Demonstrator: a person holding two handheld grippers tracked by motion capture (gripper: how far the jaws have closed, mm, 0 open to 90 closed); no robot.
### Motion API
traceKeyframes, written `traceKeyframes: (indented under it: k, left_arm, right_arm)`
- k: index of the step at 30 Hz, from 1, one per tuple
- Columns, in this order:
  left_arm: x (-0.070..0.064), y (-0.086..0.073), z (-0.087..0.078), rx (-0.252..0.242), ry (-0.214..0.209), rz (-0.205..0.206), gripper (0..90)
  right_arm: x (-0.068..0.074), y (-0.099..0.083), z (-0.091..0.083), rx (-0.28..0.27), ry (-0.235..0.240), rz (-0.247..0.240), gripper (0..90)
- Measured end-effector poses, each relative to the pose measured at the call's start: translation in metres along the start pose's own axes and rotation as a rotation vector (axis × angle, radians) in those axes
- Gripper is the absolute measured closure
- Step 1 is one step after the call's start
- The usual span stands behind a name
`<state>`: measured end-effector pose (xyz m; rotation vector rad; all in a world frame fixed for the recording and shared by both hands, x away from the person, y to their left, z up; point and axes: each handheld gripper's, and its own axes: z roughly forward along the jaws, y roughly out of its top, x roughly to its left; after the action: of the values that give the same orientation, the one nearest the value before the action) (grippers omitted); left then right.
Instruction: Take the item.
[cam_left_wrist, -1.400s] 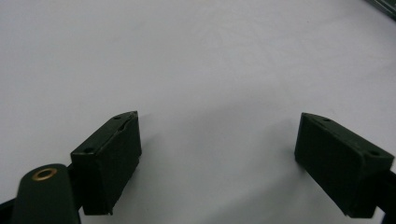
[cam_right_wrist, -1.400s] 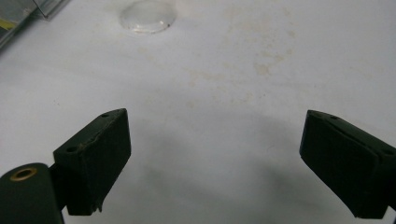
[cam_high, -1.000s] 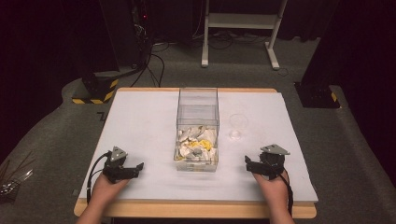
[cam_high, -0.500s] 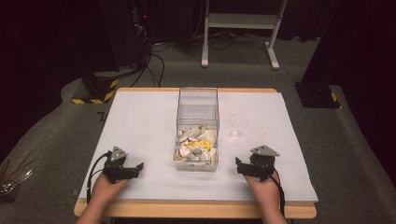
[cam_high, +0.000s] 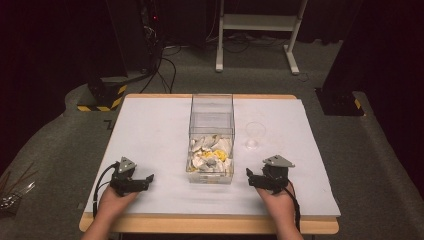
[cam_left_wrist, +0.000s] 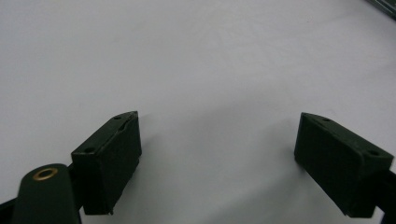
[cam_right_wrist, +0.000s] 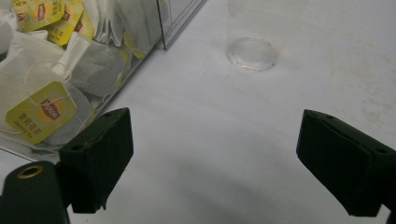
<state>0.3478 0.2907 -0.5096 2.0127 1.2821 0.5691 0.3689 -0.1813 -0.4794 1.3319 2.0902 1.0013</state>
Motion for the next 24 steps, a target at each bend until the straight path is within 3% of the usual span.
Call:
traceKeyframes:
  k: [10, 24]
  left_arm:
    - [0.000, 0.000, 0.000, 0.000, -0.001, -0.001, 15.1]
    - [0.000, 0.000, 0.000, -0.001, 0.000, -0.001, 15.1]
  right_arm:
    - [0.004, 0.004, -0.006, -0.026, 0.019, -0.010, 12.1]
    - [0.007, 0.019, -0.017, -0.104, 0.031, -0.061, 13.2]
